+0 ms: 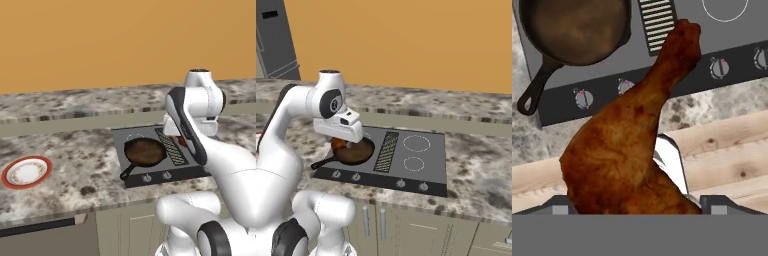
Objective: Place the chicken drumstick on the plate and place the potato on the same plate.
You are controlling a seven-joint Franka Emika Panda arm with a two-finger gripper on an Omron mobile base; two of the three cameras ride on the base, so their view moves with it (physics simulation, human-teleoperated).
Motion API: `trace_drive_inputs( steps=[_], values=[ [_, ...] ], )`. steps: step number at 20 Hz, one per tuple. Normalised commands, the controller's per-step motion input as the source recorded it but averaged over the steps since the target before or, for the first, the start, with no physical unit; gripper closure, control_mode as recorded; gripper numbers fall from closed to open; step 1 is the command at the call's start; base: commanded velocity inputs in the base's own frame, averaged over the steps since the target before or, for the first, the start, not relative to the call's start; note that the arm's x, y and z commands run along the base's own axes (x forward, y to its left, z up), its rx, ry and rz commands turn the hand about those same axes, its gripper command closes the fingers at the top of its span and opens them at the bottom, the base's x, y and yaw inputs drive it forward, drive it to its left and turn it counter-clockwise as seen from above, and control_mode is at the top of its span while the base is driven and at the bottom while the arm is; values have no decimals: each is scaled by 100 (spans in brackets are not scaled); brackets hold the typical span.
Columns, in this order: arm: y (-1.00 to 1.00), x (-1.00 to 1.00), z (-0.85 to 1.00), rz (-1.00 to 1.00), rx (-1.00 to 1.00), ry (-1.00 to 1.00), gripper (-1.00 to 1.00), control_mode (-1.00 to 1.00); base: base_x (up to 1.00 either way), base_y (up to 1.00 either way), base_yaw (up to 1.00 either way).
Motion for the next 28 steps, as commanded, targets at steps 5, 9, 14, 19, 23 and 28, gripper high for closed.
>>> trace_drive_inputs(
  steps=[5, 9, 14, 19, 23, 28],
  values=[
    [0, -31, 0, 8, 0, 0, 100, -100, 0, 0, 0],
    [0, -16, 0, 4, 0, 0, 100, -100, 0, 0, 0],
    [0, 0, 0, 0, 0, 0, 100, 100, -34, 28, -1],
    [0, 0, 0, 0, 0, 0, 100, 100, -16, 97, -4],
    [0, 0, 0, 0, 0, 0, 100, 100, -1, 100, -2],
    [0, 0, 0, 0, 0, 0, 100, 100, 0, 100, -2]
  ],
)
